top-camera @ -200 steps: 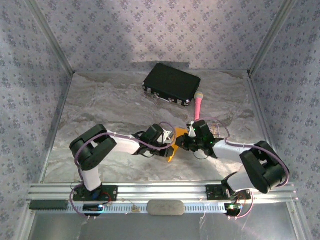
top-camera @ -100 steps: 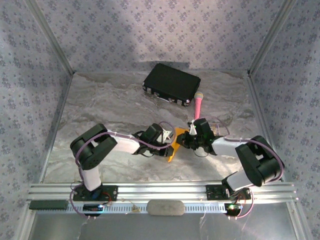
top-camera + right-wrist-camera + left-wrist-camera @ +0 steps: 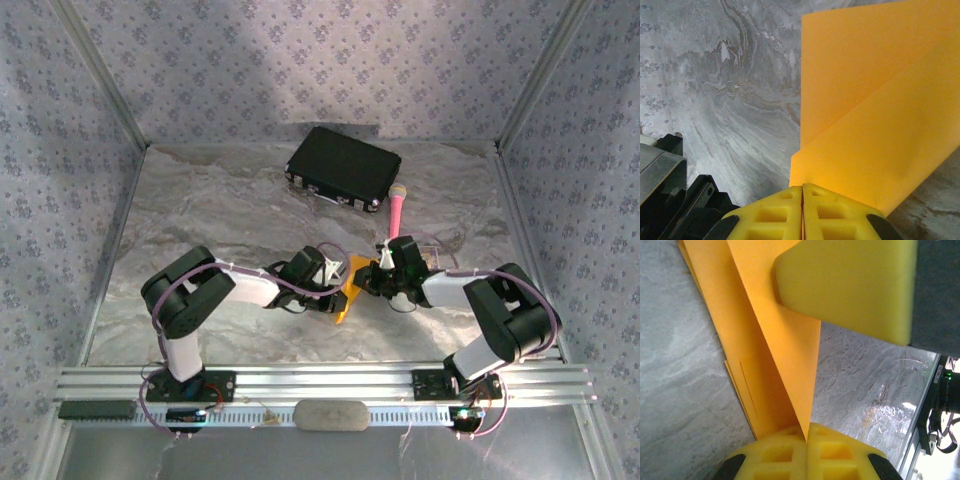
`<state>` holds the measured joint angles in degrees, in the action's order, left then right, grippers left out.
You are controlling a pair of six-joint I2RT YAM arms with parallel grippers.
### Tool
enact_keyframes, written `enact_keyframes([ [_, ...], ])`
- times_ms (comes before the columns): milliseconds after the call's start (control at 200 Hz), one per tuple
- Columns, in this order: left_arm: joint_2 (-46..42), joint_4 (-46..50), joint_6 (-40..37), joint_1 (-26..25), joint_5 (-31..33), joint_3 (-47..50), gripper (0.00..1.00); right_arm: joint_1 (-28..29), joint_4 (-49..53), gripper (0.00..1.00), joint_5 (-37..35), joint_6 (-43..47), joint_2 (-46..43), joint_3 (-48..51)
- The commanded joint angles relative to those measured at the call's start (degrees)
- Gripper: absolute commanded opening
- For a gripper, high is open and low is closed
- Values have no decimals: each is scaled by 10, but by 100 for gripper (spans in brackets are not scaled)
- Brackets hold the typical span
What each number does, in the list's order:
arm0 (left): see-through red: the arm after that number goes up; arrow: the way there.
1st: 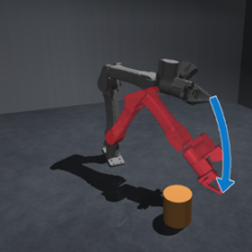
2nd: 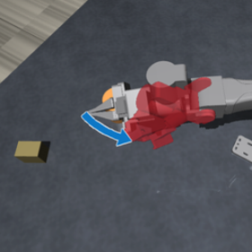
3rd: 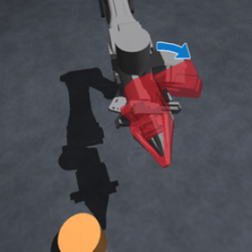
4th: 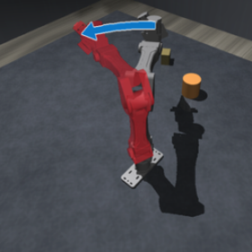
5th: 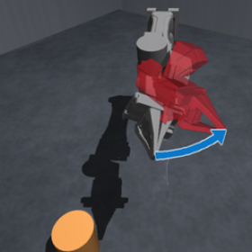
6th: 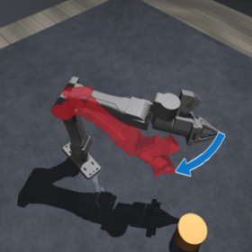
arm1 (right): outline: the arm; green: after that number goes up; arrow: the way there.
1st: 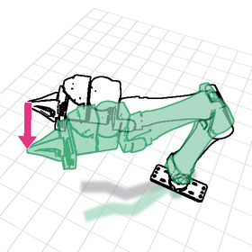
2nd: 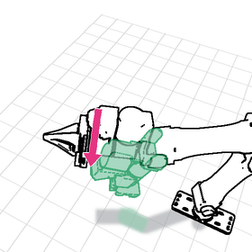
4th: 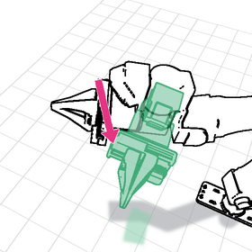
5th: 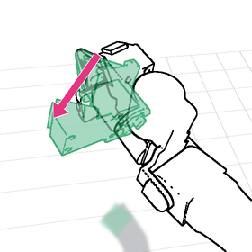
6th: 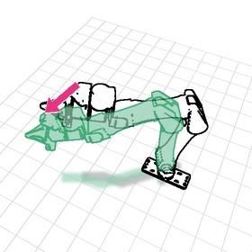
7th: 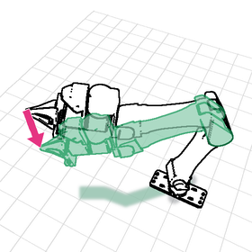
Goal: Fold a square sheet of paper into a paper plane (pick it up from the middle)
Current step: Fold the wing for the fifth time at the center of the table.
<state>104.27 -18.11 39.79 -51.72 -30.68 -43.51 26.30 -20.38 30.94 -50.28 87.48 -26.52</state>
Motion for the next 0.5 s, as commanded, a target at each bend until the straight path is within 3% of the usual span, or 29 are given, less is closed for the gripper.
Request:
enact_keyframes([
  [0,37,52,2,-8,4,13,0,-5,0,9,1,7,9,-8],
  [495,39,52,2,-7,1,12,0,-13,1,8,2,16,40,-5],
])
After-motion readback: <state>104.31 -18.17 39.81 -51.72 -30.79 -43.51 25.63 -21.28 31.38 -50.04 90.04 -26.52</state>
